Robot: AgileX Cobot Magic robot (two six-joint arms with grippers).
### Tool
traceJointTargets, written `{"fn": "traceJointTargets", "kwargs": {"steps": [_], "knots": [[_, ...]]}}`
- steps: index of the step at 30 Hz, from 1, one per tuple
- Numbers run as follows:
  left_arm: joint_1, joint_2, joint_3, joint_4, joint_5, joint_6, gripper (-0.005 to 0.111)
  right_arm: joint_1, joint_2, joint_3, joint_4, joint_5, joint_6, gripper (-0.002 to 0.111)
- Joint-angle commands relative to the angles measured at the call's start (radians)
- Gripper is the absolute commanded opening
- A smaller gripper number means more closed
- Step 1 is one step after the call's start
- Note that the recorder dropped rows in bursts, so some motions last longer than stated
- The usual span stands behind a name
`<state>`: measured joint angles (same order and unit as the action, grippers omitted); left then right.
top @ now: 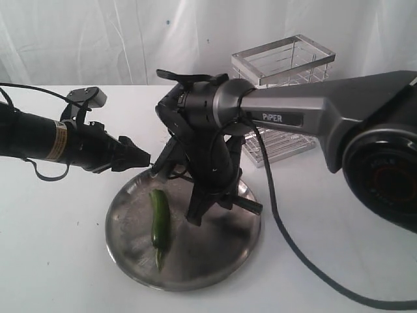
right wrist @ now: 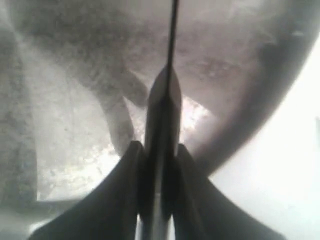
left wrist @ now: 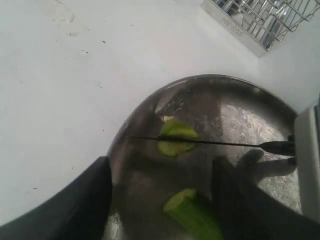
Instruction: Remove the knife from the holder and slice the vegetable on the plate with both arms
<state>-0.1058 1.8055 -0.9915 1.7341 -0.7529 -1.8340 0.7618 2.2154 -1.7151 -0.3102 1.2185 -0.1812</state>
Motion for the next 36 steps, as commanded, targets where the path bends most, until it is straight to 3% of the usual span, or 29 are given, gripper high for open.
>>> {"fn": "traceJointTargets", "kwargs": {"steps": [1,10,26,36], "knots": [[0.001,-0.014,0.003,0.01,0.002,-0.009,0.062,-0.006,-0.052,-0.001,0.068,0.003,0.006,0.0],[0.001,-0.014,0.003,0.01,0.002,-0.009,0.062,-0.036,-0.149,0.155,0.121,0.003,0.019,0.0],[-0.013,-0.014,0.003,0.01,-0.108,-0.009,0.062,-0.126,-0.292,0.371,0.534,-0.158,-0.128,0.0],[-0.054,-0.014,0.003,0.01,-0.118,-0.009,0.062,-0.126,-0.299,0.39,0.562,-0.188,-0.159,0.0]]}}
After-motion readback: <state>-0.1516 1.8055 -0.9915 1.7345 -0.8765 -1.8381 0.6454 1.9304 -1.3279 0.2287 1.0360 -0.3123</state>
